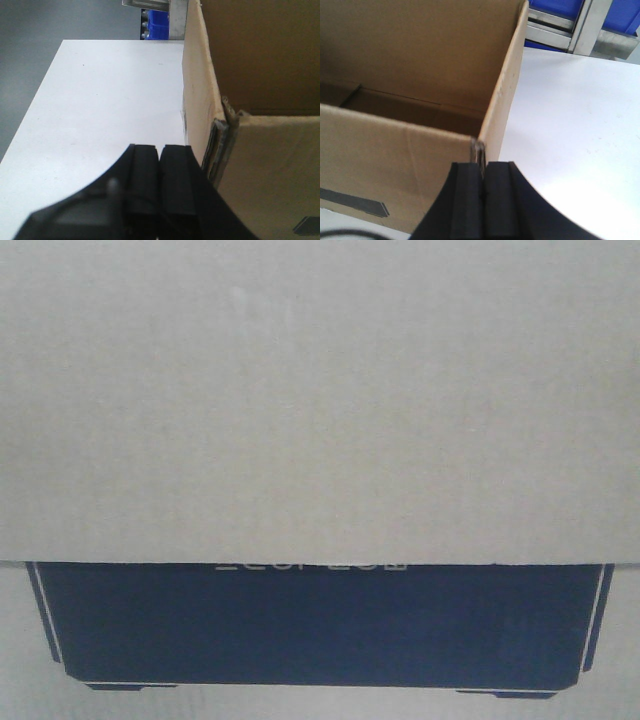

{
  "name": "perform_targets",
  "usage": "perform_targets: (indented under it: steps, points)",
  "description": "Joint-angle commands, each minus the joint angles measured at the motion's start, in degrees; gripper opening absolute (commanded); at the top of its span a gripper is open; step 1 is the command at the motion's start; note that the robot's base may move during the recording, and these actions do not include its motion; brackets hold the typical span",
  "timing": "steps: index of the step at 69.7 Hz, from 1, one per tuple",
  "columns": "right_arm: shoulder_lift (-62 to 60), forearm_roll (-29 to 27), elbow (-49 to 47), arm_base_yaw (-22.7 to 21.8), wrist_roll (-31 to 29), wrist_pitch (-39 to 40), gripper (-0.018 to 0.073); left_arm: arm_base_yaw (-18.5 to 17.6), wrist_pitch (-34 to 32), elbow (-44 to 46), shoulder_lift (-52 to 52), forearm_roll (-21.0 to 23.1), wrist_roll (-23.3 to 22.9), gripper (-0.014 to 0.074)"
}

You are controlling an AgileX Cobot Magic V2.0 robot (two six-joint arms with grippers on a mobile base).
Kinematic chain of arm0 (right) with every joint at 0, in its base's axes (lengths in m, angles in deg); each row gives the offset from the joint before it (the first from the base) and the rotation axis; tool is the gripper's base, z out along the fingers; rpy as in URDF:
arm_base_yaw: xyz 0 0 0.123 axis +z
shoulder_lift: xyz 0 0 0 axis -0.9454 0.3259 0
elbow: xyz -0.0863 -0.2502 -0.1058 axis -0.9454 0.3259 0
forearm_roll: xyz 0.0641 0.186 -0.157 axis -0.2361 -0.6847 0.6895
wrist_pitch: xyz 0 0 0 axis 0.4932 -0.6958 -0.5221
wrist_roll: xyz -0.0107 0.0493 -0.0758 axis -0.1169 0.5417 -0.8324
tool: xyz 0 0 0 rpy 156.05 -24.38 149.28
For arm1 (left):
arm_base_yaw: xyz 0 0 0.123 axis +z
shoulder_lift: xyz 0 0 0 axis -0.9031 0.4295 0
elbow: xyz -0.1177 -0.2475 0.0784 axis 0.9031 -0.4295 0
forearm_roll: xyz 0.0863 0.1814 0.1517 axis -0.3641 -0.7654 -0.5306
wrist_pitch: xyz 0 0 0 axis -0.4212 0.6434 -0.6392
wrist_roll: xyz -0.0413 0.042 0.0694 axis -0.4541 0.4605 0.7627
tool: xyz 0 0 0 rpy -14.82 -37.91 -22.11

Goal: Grab box from left shelf to table start

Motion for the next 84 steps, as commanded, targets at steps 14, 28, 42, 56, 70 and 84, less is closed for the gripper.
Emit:
perform_targets:
  steps: [14, 28, 42, 56, 70, 84]
  points:
    - [-10.8, 0.4, 9.9, -0.1, 0.0, 14.3, 0.0057, -0.4, -8.5, -3.9, -6.1, -0.3, -0.3, -0.0099]
    - [-11.2, 0.4, 11.2, -0.1, 0.0, 17.0, 0.0057, -0.4, -8.2, -3.9, -6.2, -0.2, -0.3, -0.0099]
    - [-11.2, 0.4, 11.2, -0.1, 0.0, 16.9, 0.0057, -0.4, -8.2, -3.9, -6.2, -0.2, -0.3, -0.0099]
    - [-11.2, 0.4, 11.2, -0.1, 0.0, 16.9, 0.0057, -0.4, -8.2, -3.9, -6.2, -0.2, -0.3, -0.0099]
    - [-11.2, 0.4, 11.2, -0.1, 0.0, 16.9, 0.0057, 0.6, -10.1, -6.7, -8.2, 1.2, 0.0, -0.0099]
    - [-11.2, 0.4, 11.2, -0.1, 0.0, 16.8, 0.0057, 4.2, -25.5, -16.9, -12.0, 3.6, 3.1, -0.0099]
